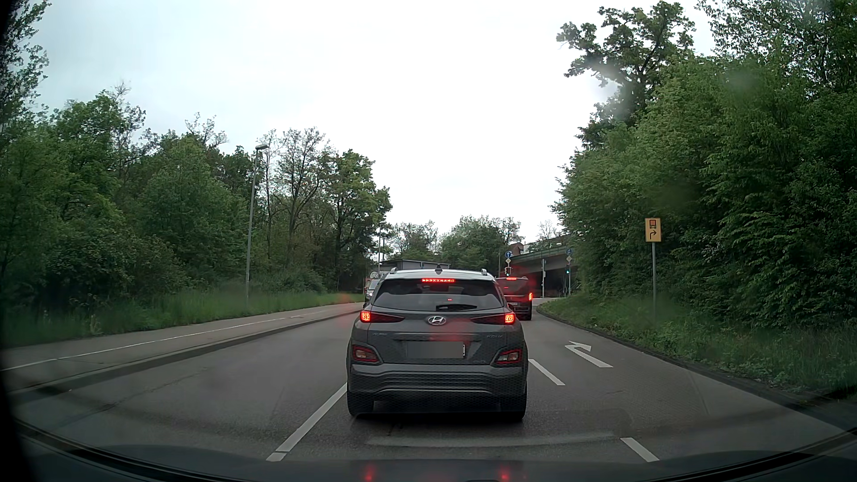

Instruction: Follow the waypoints while adhering to traffic rules and regulations

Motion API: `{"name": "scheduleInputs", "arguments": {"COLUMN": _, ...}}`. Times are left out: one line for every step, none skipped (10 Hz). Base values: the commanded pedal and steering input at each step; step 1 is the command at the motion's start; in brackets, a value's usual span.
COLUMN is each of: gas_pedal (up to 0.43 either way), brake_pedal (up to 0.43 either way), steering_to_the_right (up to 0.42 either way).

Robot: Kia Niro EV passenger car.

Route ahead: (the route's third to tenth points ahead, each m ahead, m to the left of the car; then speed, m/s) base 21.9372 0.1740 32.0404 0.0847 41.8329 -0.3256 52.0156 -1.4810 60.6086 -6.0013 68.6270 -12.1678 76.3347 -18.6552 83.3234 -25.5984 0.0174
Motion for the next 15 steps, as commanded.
{"name": "scheduleInputs", "arguments": {"gas_pedal": 0.0, "brake_pedal": 0.274, "steering_to_the_right": -0.002}}
{"name": "scheduleInputs", "arguments": {"gas_pedal": 0.0, "brake_pedal": 0.274, "steering_to_the_right": -0.003}}
{"name": "scheduleInputs", "arguments": {"gas_pedal": 0.0, "brake_pedal": 0.28, "steering_to_the_right": -0.004}}
{"name": "scheduleInputs", "arguments": {"gas_pedal": 0.0, "brake_pedal": 0.274, "steering_to_the_right": -0.006}}
{"name": "scheduleInputs", "arguments": {"gas_pedal": 0.0, "brake_pedal": 0.274, "steering_to_the_right": -0.006}}
{"name": "scheduleInputs", "arguments": {"gas_pedal": 0.0, "brake_pedal": 0.274, "steering_to_the_right": -0.006}}
{"name": "scheduleInputs", "arguments": {"gas_pedal": 0.0, "brake_pedal": 0.274, "steering_to_the_right": -0.006}}
{"name": "scheduleInputs", "arguments": {"gas_pedal": 0.0, "brake_pedal": 0.274, "steering_to_the_right": -0.007}}
{"name": "scheduleInputs", "arguments": {"gas_pedal": 0.0, "brake_pedal": 0.274, "steering_to_the_right": -0.006}}
{"name": "scheduleInputs", "arguments": {"gas_pedal": 0.0, "brake_pedal": 0.274, "steering_to_the_right": -0.006}}
{"name": "scheduleInputs", "arguments": {"gas_pedal": 0.0, "brake_pedal": 0.274, "steering_to_the_right": -0.007}}
{"name": "scheduleInputs", "arguments": {"gas_pedal": 0.0, "brake_pedal": 0.274, "steering_to_the_right": -0.006}}
{"name": "scheduleInputs", "arguments": {"gas_pedal": 0.0, "brake_pedal": 0.28, "steering_to_the_right": -0.007}}
{"name": "scheduleInputs", "arguments": {"gas_pedal": 0.0, "brake_pedal": 0.28, "steering_to_the_right": -0.006}}
{"name": "scheduleInputs", "arguments": {"gas_pedal": 0.0, "brake_pedal": 0.274, "steering_to_the_right": -0.006}}
